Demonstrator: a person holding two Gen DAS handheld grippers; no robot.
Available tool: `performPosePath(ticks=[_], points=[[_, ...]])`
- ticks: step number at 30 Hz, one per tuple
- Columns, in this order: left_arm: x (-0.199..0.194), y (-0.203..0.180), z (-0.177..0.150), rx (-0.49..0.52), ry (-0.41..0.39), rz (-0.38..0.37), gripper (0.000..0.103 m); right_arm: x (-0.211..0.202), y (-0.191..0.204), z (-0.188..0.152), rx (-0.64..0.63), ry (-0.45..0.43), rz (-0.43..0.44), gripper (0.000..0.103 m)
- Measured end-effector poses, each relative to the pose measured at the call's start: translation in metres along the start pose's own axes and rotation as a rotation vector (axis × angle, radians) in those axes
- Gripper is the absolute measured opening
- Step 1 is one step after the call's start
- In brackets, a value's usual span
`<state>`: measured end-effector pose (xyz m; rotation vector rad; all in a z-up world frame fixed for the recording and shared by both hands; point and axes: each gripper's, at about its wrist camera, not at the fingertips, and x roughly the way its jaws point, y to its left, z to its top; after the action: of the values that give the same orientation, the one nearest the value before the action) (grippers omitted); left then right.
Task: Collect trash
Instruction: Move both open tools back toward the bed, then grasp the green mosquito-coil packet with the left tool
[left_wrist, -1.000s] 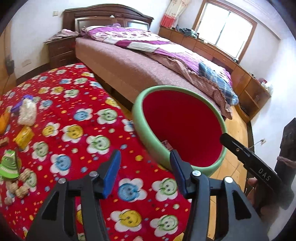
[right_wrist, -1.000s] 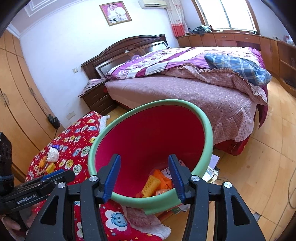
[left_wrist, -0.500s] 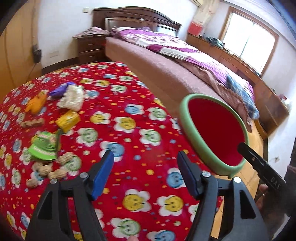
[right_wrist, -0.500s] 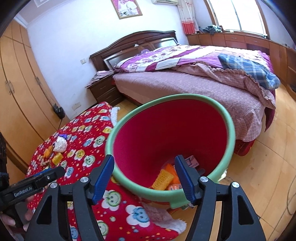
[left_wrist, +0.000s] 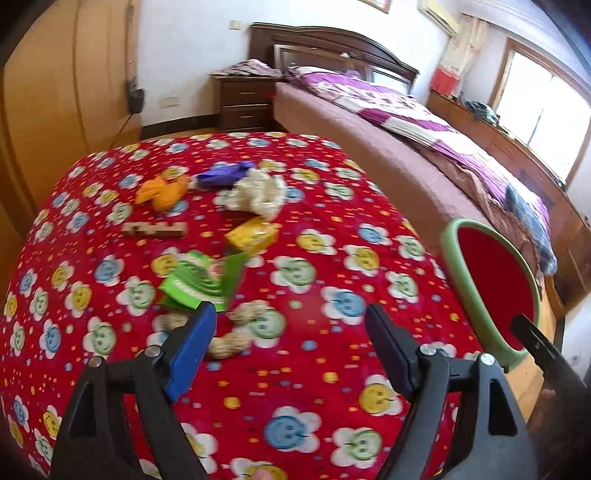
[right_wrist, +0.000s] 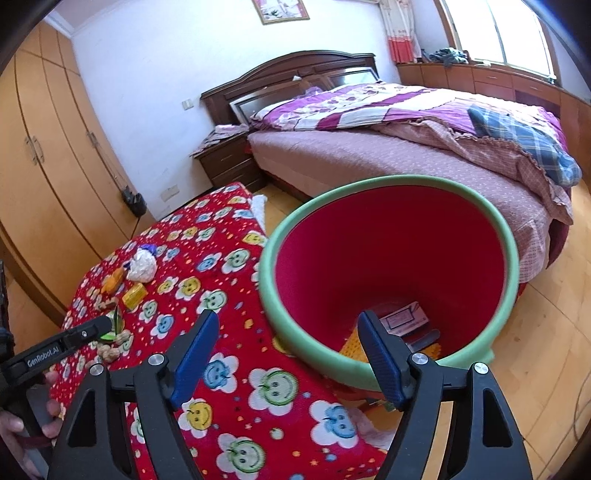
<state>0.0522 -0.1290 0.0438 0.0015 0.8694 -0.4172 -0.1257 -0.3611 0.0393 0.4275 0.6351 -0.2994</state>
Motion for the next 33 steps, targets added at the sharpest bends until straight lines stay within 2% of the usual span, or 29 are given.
performPosePath(ticks=[5,10,13,17,24,33], points=[[-0.002,0.026,0.003,-0.048,-0.022,0.031,0.083,0.007,0.009,-0.003,-0.016,0.023,0.012,0.078],[-0.001,0.048,0.010,-0.043,-0.035,0.078,0.091,0.013,0.014,-0.004,-0.021,0.039,0.016,0.078],[0.004,0.059,0.013,-0.041,-0.023,0.103,0.091,0.017,0.015,-0.005,-0.016,0.046,0.016,0.079],[0.015,0.069,0.016,-0.057,0.010,0.089,0.091,0.022,0.016,-0.005,-0.013,0.055,0.014,0.078],[0.034,0.066,0.017,-0.048,0.039,0.062,0.091,0.026,0.012,-0.004,-0.004,0.060,0.004,0.079],[0.066,0.062,0.020,-0.009,0.107,0.099,0.091,0.028,0.008,-0.005,0.006,0.063,0.003,0.079]])
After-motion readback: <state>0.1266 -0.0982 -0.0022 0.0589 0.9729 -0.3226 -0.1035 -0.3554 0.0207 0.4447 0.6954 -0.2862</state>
